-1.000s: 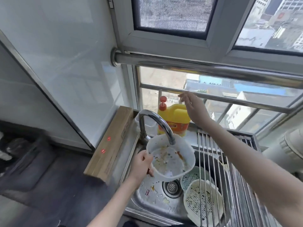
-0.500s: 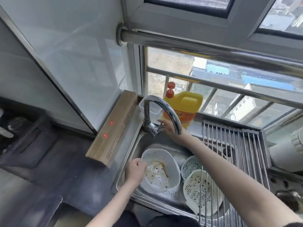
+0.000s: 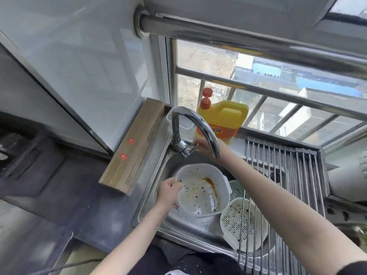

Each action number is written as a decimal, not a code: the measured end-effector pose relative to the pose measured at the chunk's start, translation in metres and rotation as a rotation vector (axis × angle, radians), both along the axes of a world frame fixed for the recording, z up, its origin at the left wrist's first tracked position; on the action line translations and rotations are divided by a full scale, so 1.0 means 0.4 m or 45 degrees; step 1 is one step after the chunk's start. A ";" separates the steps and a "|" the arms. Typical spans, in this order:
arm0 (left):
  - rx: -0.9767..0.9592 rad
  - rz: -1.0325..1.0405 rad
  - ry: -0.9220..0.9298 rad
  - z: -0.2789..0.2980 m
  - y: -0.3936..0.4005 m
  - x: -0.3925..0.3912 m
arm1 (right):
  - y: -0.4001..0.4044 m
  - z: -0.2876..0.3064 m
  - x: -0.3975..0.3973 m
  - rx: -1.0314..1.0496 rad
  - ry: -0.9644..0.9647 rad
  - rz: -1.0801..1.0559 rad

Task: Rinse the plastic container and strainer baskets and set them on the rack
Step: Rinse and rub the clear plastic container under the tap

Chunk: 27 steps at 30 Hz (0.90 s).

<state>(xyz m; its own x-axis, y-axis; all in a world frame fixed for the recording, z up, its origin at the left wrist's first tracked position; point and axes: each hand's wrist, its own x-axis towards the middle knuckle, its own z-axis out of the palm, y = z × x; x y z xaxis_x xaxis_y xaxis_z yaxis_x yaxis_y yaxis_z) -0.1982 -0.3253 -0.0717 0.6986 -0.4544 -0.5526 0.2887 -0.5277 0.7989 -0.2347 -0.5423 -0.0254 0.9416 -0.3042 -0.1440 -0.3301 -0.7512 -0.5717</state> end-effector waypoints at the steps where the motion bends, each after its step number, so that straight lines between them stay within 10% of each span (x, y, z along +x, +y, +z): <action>1: -0.004 0.004 0.003 0.002 -0.003 0.001 | 0.006 -0.006 -0.006 -0.037 -0.032 0.002; 27: -0.061 -0.069 -0.004 0.037 -0.035 0.023 | 0.038 -0.029 -0.059 0.021 -0.077 -0.039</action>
<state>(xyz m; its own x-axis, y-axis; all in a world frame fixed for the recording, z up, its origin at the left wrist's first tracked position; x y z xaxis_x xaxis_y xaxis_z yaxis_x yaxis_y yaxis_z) -0.1889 -0.3394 -0.0568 0.6740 -0.5177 -0.5269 0.2578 -0.5037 0.8246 -0.2581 -0.5271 -0.0369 0.9392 -0.3308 -0.0924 -0.3170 -0.7314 -0.6038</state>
